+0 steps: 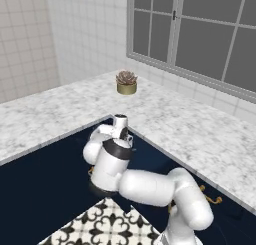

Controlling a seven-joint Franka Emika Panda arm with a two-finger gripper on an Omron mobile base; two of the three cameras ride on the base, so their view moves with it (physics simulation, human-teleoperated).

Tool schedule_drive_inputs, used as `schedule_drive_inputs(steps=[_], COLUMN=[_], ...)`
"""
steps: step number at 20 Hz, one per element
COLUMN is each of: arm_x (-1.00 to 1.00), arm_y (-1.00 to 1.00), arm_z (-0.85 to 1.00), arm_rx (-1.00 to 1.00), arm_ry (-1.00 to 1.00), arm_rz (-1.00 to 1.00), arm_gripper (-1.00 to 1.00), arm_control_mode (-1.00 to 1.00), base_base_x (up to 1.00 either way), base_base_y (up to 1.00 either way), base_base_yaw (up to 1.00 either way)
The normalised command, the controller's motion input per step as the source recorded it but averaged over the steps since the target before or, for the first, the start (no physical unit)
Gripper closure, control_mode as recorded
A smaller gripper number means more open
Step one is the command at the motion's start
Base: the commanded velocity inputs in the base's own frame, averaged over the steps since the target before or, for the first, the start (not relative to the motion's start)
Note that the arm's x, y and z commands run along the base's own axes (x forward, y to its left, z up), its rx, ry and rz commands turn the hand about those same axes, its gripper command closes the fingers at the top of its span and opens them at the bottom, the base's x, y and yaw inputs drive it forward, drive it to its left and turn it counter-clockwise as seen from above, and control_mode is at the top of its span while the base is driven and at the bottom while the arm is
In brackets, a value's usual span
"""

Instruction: Take a straw from the drawer in front and place it inside the glass cup on the dining counter.

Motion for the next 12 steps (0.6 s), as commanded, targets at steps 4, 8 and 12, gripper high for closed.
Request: schedule_drive_inputs(steps=[4,8,12], arm_x=[-0.48,-0.61,-0.61], arm_y=[0.73,0.96,1.0], arm_z=[-0.21,-0.17,-0.16], arm_rx=[0.06,0.01,0.0], arm_ry=[0.04,0.02,0.04], arm_rz=[0.0,0.0,0.0], arm_gripper=[-1.0,-1.0,-1.0], arm_control_mode=[-1.0,-1.0,-1.0], base_base_x=[0.0,0.0,0.0], base_base_y=[0.0,0.0,0.0], base_base_yaw=[0.0,0.0,0.0])
